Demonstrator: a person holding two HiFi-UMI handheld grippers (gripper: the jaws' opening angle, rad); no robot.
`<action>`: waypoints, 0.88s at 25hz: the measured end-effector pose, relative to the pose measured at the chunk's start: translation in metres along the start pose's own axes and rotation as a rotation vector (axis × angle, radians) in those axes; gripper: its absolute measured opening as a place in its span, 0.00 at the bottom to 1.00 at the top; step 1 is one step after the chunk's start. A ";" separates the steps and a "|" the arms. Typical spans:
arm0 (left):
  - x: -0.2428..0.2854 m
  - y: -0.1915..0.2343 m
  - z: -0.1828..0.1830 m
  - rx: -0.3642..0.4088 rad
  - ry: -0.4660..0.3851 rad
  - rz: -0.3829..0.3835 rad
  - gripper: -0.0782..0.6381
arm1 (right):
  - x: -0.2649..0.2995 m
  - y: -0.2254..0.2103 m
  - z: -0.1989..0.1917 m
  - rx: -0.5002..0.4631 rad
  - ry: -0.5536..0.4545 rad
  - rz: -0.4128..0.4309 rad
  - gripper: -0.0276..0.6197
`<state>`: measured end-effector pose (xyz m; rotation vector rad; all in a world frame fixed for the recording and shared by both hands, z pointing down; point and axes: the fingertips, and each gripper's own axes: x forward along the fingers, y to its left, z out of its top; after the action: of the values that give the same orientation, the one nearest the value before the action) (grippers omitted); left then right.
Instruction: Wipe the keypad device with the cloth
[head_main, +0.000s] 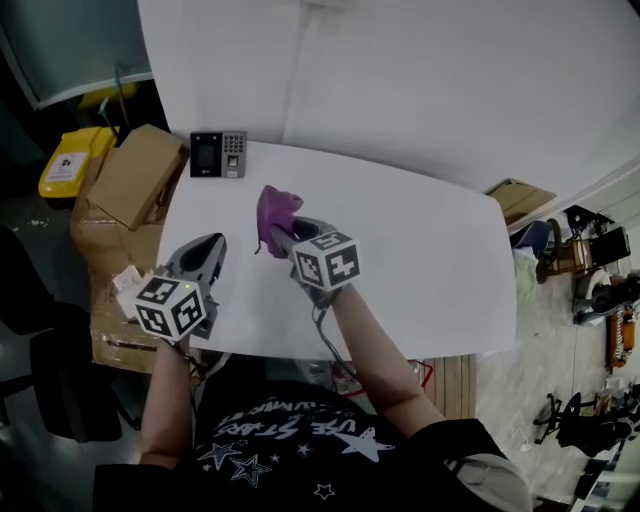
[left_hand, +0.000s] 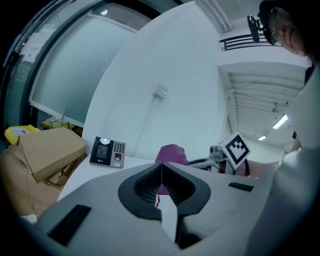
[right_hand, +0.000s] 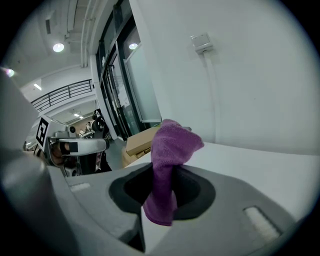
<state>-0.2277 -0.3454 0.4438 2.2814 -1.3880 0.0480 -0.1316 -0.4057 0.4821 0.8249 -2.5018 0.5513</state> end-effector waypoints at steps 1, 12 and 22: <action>-0.002 -0.008 -0.003 0.003 -0.002 0.001 0.12 | -0.007 0.002 -0.005 0.002 -0.003 0.005 0.19; -0.026 -0.090 -0.040 0.028 -0.029 0.019 0.12 | -0.088 0.015 -0.058 -0.012 -0.027 0.037 0.19; -0.061 -0.177 -0.087 0.016 -0.050 0.059 0.12 | -0.180 0.026 -0.113 -0.023 -0.040 0.070 0.19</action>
<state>-0.0894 -0.1924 0.4395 2.2682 -1.4857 0.0217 0.0141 -0.2488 0.4741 0.7492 -2.5771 0.5334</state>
